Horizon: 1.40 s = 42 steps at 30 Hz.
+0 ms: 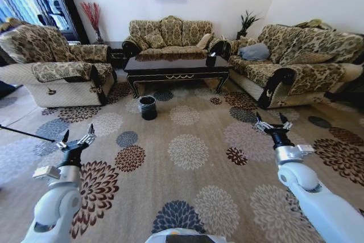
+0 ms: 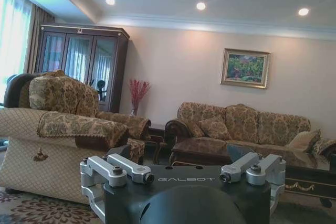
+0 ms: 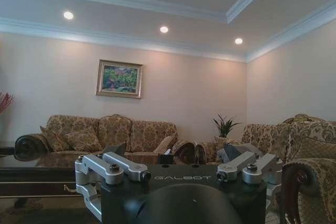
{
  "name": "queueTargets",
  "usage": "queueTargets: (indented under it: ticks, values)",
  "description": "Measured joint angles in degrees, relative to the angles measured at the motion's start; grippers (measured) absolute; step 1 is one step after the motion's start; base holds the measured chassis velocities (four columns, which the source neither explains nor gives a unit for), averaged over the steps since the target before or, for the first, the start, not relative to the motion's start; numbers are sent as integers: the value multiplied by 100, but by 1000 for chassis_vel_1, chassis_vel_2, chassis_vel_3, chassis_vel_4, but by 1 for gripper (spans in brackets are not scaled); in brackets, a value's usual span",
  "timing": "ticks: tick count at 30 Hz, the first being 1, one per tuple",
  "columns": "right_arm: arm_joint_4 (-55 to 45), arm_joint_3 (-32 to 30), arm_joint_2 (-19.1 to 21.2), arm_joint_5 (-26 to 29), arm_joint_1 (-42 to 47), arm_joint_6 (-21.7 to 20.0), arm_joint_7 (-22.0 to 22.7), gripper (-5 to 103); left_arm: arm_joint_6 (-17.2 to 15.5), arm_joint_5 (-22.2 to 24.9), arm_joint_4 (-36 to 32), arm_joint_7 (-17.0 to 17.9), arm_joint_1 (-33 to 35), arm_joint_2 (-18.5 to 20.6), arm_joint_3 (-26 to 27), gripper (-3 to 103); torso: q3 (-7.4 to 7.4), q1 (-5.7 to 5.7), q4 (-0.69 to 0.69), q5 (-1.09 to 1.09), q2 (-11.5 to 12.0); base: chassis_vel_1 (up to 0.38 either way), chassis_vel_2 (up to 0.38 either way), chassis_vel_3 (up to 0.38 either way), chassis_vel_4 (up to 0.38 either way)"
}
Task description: Move to the front of the table and pick up the trash from the floor, then place it into the trash bin.
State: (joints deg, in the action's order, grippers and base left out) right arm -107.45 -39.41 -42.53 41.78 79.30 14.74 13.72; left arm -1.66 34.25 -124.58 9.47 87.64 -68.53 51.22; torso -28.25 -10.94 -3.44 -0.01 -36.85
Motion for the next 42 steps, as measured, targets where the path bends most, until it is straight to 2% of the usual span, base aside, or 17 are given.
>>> queueTargets:
  ticks: [2, 4, 5, 8, 13, 16, 20, 28, 39, 42]
  values:
    - [-12, -4, 0, 40, -5, 0, 18, 100, -1, 34, 0, 0, -8, 24, 23, 100, -17, -13, 0, 0, -28, 0, 0, 0, 0]
    - [-56, -34, 22, 130, 5, -1, 48, 100, -118, 328, -149, 62, -32, 90, 152, 100, -59, -39, 1, 0, -93, 0, 0, 0, 0]
    - [-56, -34, 22, 130, 5, -1, 48, 100, -118, 328, -149, 62, -32, 90, 152, 100, -59, -39, 1, 0, -93, 0, 0, 0, 0]
    - [-132, -150, 103, 181, 56, -4, 49, 100, -358, 845, -503, 175, -96, 234, 421, 100, -119, -77, -1, 1, -195, 0, 0, 0, 0]
    - [-307, -321, 212, 210, 118, -27, 48, 100, -490, 1147, -833, 188, -105, 351, 719, 100, -185, -129, 1, 2, -311, 0, 0, 0, 0]
    - [-358, -384, 257, 214, 143, -33, 45, 100, -492, 1119, -829, 166, -104, 351, 718, 100, -208, -149, 1, 1, -357, 0, 0, 0, 0]
    - [-373, -417, 269, 172, 215, -35, 37, 100, -446, 862, -598, 112, -91, 265, 479, 100, -270, -195, 0, 0, -460, 0, 0, 0, 0]
    - [-173, -349, 65, 83, 214, 94, -44, 100, -405, 420, -86, 68, -77, 189, -30, 100, -399, -291, 0, 1, -686, 0, 0, 0, 0]
    - [72, -269, 20, -39, 97, 163, -40, 100, -446, 359, -172, 113, 68, 232, -150, 100, -539, -396, 0, 2, -932, 0, 0, 0, 0]
    - [147, -357, 51, -126, 249, 323, -58, 100, -378, 288, -178, 138, 158, 260, -171, 100, -596, -439, 3, 1, -1034, 0, 0, 0, 0]
